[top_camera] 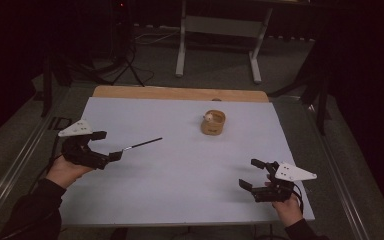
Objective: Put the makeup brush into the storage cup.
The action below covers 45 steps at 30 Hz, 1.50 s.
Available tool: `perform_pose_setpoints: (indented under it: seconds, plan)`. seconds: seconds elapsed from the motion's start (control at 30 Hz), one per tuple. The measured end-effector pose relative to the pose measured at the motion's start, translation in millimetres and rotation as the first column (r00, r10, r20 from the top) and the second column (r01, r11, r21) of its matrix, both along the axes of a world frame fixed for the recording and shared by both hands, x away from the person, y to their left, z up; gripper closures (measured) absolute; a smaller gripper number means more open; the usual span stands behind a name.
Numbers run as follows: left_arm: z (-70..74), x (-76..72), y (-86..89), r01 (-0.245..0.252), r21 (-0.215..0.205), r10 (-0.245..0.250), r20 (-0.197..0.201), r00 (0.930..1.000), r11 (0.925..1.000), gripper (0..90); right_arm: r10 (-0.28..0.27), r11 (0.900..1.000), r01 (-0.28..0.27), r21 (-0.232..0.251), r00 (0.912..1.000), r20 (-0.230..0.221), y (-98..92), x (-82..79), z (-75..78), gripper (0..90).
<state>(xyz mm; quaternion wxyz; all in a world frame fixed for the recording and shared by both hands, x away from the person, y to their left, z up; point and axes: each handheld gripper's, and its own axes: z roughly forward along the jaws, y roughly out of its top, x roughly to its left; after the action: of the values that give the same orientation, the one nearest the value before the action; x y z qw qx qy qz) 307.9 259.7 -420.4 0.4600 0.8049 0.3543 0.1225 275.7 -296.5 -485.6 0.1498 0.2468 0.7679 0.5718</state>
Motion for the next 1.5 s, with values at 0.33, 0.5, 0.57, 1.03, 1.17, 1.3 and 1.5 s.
perform_pose_setpoints:
  seconds: [0.33,0.5,0.57,1.03,1.17,1.3,1.5]
  plan:
    - [6.6,20.7,-16.1,0.057,0.112,-0.052,-0.052,0.9973,0.9921,0.9,0.003,1.0,-0.003,-0.005,1.0,-0.003,0.5,0.0,-0.3,12.6]
    - [7.4,33.7,-21.0,0.066,0.137,-0.056,-0.078,0.9954,0.9883,0.9,0.012,1.0,-0.012,-0.009,0.9999,-0.003,2.2,-0.1,0.1,12.6]
    - [7.5,36.9,-22.7,0.075,0.147,-0.063,-0.085,0.9944,0.9863,0.9,0.012,1.0,-0.012,-0.01,0.9999,-0.001,2.3,-0.4,0.2,12.6]
    - [5.8,66.6,-44.6,0.123,0.246,-0.091,-0.138,0.9863,0.9615,0.9,0.017,1.0,-0.017,-0.01,0.9998,-0.012,1.8,0.7,-1.2,12.6]
    - [2.2,75.0,-48.8,0.136,0.265,-0.097,-0.155,0.9831,0.9547,0.9,0.019,1.0,-0.019,-0.011,0.9998,-0.011,2.2,0.8,-1.4,12.6]
    - [-2.8,81.6,-51.9,0.147,0.289,-0.099,-0.174,0.9797,0.9461,0.9,0.018,1.0,-0.019,-0.007,0.9998,-0.012,1.7,1.0,-1.6,12.6]
    - [-9.8,93.8,-54.4,0.163,0.329,-0.095,-0.212,0.9727,0.9302,1.6,0.02,1.0,-0.02,-0.013,0.9997,-0.016,2.6,1.2,-2.3,12.6]
